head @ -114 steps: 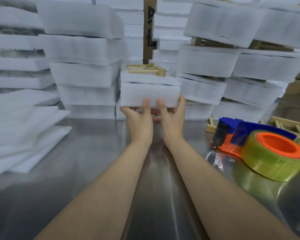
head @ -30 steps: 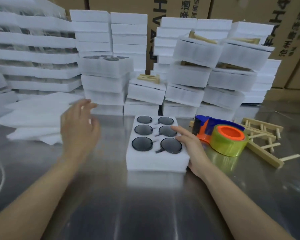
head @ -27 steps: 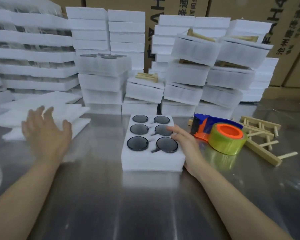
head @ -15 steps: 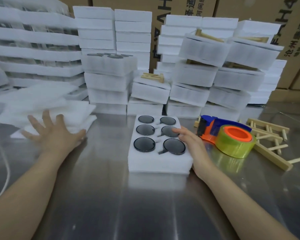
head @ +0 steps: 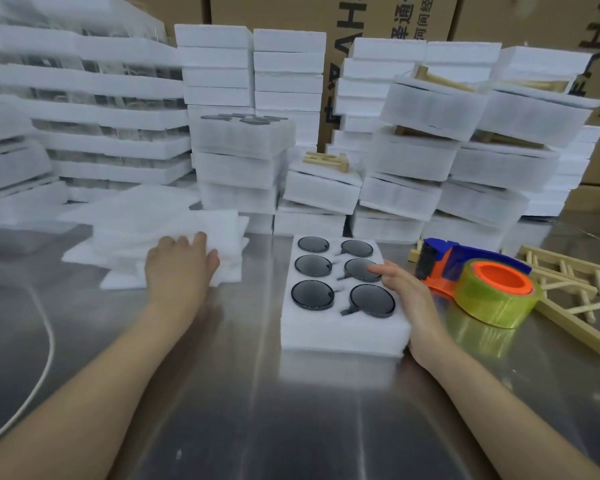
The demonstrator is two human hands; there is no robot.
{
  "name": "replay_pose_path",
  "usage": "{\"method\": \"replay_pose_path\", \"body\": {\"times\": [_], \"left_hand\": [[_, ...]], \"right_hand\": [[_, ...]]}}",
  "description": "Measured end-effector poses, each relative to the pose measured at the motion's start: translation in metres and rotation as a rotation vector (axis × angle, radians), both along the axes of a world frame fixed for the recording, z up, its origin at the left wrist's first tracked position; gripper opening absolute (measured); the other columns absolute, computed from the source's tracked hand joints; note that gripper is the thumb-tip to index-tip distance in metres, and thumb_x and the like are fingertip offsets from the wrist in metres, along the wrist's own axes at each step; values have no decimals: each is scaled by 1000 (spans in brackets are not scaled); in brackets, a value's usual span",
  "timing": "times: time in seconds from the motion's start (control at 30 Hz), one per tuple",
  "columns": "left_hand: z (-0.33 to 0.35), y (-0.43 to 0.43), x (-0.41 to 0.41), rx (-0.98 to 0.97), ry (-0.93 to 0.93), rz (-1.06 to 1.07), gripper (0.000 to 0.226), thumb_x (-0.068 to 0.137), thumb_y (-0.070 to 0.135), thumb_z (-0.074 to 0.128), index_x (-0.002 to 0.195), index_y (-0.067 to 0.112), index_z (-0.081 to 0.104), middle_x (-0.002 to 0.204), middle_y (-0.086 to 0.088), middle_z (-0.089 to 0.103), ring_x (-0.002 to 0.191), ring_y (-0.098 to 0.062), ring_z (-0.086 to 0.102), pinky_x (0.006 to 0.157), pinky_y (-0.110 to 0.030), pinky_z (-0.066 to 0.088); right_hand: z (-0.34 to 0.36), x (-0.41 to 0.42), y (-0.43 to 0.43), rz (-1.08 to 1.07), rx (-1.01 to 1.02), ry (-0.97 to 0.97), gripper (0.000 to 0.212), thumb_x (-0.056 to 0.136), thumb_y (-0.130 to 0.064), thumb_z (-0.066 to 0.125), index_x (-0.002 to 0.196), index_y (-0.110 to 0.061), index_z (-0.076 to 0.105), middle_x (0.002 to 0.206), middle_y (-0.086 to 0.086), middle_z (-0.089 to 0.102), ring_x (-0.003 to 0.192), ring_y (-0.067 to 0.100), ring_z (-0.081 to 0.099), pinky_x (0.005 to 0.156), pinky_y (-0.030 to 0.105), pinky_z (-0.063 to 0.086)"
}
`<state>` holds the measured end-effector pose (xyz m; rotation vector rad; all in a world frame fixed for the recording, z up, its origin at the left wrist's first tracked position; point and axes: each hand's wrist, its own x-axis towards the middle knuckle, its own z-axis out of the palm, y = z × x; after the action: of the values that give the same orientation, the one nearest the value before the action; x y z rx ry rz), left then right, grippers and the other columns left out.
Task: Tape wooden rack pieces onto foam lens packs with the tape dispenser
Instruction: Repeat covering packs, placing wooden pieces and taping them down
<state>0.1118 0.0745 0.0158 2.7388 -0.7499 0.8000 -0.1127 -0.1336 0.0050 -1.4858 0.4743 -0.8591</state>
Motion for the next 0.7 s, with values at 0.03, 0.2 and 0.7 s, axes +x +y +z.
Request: {"method": "replay_pose_path", "body": {"times": [0.03, 0.2, 0.7], "left_hand": [[1, -2, -4, 17, -8, -18, 28, 96, 27, 52, 98, 0, 57, 84, -21, 61, 89, -36, 53, 74, -42, 39], [1, 0, -4, 48, -48, -36, 33, 95, 33, 54, 105, 2, 59, 92, -16, 62, 95, -35, 51, 74, -40, 35], [1, -6, -9, -257, -365, -168, 18, 74, -19, 58, 77, -1, 59, 72, -19, 54, 63, -34, 52, 50, -38, 38]], "right_hand": [[0, 0, 0, -2, 0, 1, 33, 91, 0, 46, 93, -18, 73, 120, -13, 54, 110, 0, 51, 79, 4, 40], [3, -1, 1, -4, -12, 29, 32, 91, 1, 46, 95, -16, 72, 117, -12, 54, 102, -9, 53, 68, -3, 38], [2, -2, -2, 6, -102, 54, 34, 91, 6, 44, 91, -15, 71, 104, -19, 55, 83, -24, 52, 67, -5, 36]]}}
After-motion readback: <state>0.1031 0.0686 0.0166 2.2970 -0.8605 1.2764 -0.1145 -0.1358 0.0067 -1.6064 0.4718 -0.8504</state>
